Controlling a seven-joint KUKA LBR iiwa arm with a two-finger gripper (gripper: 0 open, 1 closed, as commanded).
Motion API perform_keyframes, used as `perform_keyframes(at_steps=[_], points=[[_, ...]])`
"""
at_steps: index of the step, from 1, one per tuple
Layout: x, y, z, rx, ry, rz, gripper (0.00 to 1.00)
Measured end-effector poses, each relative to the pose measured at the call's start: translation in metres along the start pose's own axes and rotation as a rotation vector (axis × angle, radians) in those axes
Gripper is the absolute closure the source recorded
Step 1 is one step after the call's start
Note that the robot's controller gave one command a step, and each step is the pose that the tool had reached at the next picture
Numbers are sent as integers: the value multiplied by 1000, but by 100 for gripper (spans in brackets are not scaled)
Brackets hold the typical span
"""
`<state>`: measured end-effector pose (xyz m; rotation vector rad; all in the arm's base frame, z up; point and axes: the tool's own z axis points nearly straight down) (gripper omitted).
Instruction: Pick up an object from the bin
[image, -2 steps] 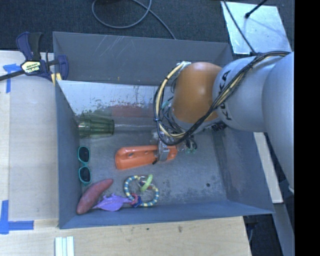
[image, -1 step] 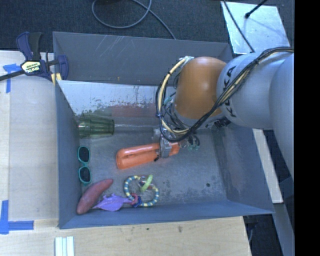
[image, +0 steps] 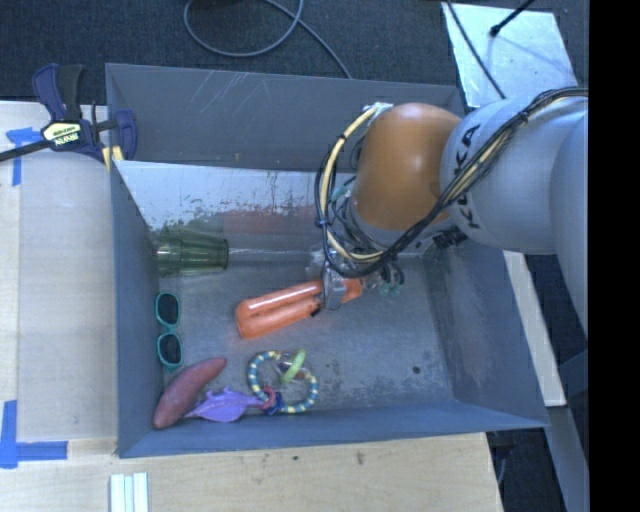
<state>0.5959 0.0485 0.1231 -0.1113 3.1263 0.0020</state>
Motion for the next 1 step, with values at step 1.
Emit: perform_keyframes(at_steps=[1], points=[[-1, 0, -10, 0, -4, 0, 100]])
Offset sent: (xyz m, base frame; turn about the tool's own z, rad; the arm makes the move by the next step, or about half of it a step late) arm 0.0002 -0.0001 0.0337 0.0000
